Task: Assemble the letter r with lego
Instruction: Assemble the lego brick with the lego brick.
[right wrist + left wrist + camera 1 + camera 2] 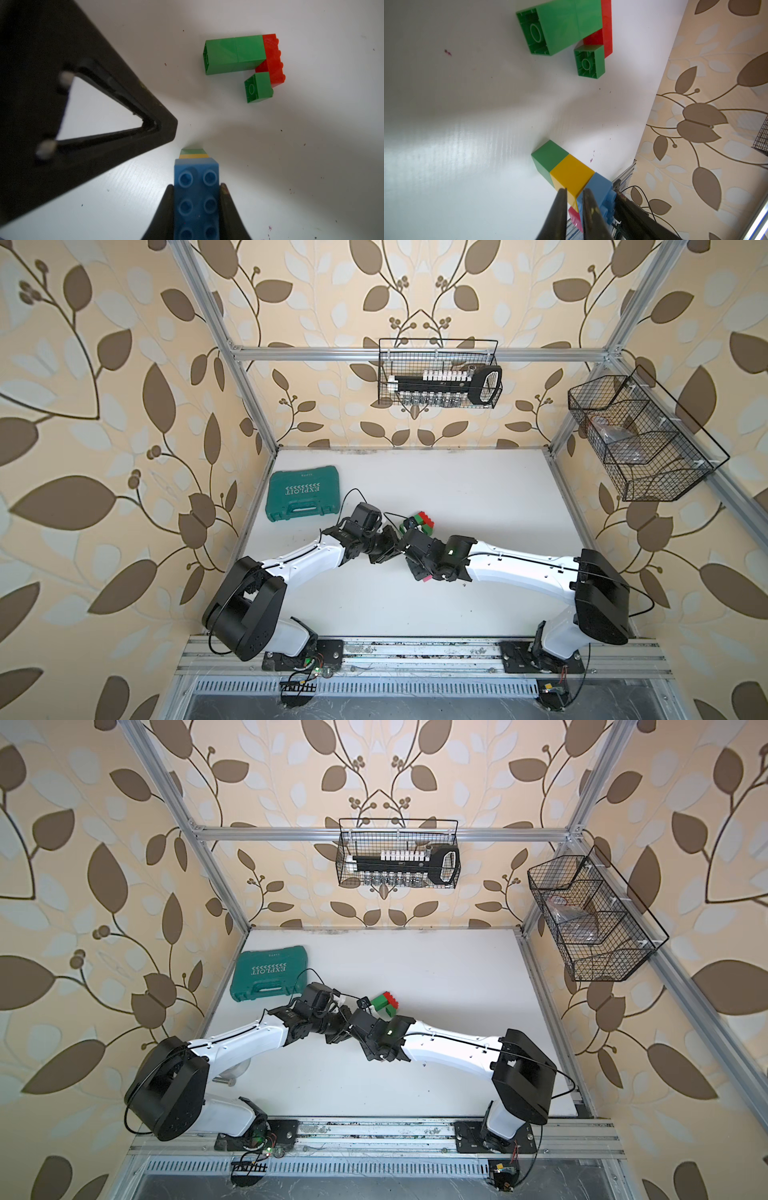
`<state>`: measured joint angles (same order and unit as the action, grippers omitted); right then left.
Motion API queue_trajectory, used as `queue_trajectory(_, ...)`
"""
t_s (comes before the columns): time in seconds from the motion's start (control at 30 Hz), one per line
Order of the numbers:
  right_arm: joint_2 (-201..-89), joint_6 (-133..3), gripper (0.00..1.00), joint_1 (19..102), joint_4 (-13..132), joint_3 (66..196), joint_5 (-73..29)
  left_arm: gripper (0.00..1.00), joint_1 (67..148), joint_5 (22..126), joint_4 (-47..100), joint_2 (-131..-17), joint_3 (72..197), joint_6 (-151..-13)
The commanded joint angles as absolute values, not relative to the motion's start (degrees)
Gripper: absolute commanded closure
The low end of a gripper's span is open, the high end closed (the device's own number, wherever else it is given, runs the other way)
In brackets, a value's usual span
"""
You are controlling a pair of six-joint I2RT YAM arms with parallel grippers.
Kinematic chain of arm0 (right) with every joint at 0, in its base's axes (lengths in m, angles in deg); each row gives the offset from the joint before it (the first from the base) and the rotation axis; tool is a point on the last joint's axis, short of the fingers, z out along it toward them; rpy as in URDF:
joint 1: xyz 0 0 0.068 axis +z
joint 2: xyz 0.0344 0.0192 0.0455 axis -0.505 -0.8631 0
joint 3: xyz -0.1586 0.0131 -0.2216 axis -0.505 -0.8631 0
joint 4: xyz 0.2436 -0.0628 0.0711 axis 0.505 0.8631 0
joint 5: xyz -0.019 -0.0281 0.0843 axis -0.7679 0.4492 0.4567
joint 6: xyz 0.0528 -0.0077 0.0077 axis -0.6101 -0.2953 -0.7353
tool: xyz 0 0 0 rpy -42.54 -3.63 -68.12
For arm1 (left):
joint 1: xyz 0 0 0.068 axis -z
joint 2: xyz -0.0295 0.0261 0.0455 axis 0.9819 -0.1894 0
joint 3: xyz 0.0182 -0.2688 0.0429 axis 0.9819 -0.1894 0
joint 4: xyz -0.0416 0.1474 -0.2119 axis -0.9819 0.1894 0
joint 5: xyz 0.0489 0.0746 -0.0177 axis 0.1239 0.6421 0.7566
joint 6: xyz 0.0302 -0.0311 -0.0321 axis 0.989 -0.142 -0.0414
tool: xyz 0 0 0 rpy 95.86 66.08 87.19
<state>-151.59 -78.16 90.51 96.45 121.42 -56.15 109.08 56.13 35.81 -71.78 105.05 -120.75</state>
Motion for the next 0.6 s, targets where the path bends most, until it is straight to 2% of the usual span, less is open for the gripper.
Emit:
queue_trajectory(0.0, -159.26, -78.2, 1.0, 90.43, 110.33, 117.66, -47.06, 0.83, 108.32, 54.86, 34.37, -69.54, 104.37, -120.85)
queue_trajectory(0.57, -165.3, -72.69, 1.0, 91.0, 120.72, 125.0, -48.76, 0.83, 107.64, 56.65, 33.4, -66.81, 101.55, -121.37)
